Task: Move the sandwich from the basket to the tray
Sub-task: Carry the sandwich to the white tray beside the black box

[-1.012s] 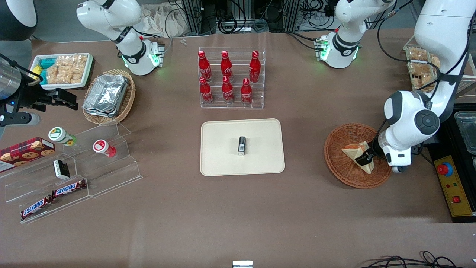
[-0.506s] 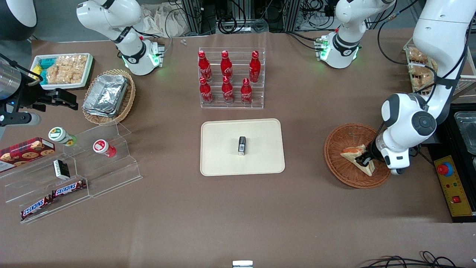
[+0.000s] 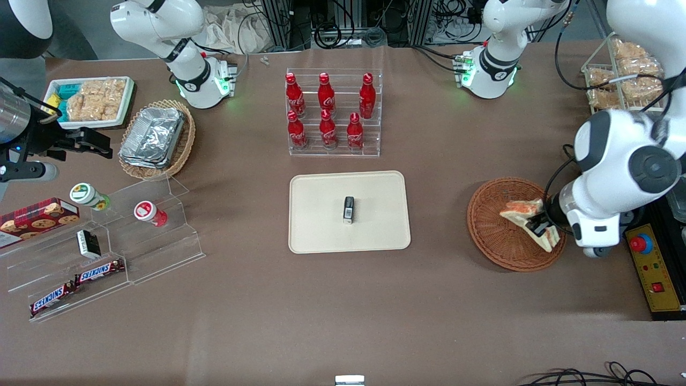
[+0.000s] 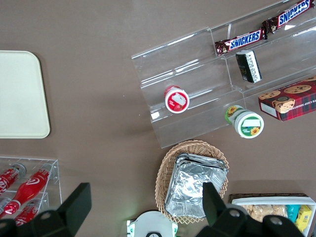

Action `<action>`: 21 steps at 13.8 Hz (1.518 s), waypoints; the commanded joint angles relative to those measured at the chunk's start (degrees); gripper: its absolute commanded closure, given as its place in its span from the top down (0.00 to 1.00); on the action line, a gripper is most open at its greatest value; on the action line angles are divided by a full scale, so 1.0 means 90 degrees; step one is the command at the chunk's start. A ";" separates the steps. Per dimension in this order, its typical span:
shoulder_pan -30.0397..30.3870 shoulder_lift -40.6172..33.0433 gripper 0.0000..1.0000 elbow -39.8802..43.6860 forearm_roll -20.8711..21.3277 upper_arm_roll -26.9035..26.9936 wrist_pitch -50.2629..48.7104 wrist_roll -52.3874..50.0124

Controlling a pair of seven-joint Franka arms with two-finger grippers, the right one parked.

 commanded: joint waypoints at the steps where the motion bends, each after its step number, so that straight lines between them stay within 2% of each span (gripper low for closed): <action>1: -0.0286 0.0378 0.00 0.1533 0.0097 -0.0494 -0.1260 -0.0032; 5: -0.1183 0.0544 0.00 0.1693 0.0126 -0.0692 -0.1244 0.1705; 7: -0.1721 0.0982 0.00 0.1790 0.0126 -0.0692 -0.1040 0.1718; 11: -0.2532 0.1900 0.00 0.1489 0.0175 -0.0653 0.0374 0.1561; 12: -0.2698 0.2173 0.00 0.1430 0.0358 -0.0643 0.0600 0.1561; 14: -0.3021 0.2720 0.00 0.1264 0.1235 -0.0643 0.0913 0.1493; 17: -0.3217 0.3444 0.00 0.1156 0.1823 -0.0633 0.1130 0.1425; 20: -0.3207 0.3660 0.00 0.0864 0.1932 -0.0556 0.1139 0.1385; 21: -0.3217 0.3660 0.13 0.0834 0.1923 -0.0516 0.1139 0.1385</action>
